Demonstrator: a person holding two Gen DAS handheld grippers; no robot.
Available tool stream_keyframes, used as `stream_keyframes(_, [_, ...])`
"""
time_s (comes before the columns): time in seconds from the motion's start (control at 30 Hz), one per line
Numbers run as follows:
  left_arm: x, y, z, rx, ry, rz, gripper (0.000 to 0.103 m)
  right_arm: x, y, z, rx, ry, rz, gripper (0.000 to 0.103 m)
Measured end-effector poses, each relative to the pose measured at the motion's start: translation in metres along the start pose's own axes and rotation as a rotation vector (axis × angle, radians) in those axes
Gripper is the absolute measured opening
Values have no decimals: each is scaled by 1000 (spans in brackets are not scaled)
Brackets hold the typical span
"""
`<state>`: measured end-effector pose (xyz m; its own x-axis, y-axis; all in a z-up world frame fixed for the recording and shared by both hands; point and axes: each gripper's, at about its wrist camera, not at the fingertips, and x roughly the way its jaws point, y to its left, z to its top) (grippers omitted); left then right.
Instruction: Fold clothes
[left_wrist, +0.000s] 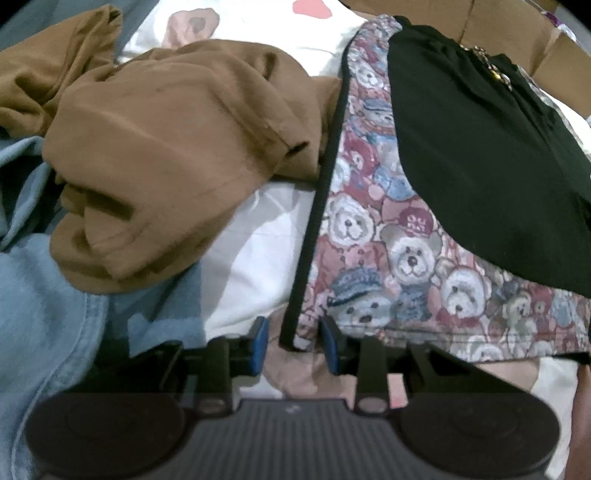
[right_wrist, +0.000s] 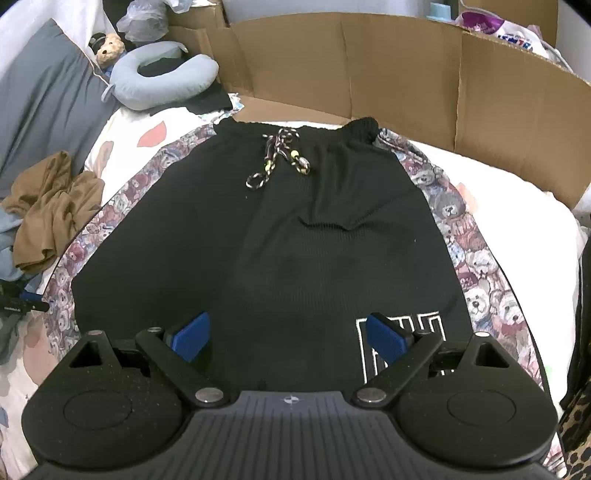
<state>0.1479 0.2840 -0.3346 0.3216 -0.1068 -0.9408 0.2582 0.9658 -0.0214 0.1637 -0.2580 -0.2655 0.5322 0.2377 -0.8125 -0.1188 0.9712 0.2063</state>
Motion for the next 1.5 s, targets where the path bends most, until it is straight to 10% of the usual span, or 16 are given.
stream_keyframes(0.2, [-11,-7,-2,38,-5,-17,10,2,0,-7,11,2,16,95])
stream_keyframes(1.5, [-61,-68,34,-48,33,-202,10,-1,3,-48,78,4,117,94])
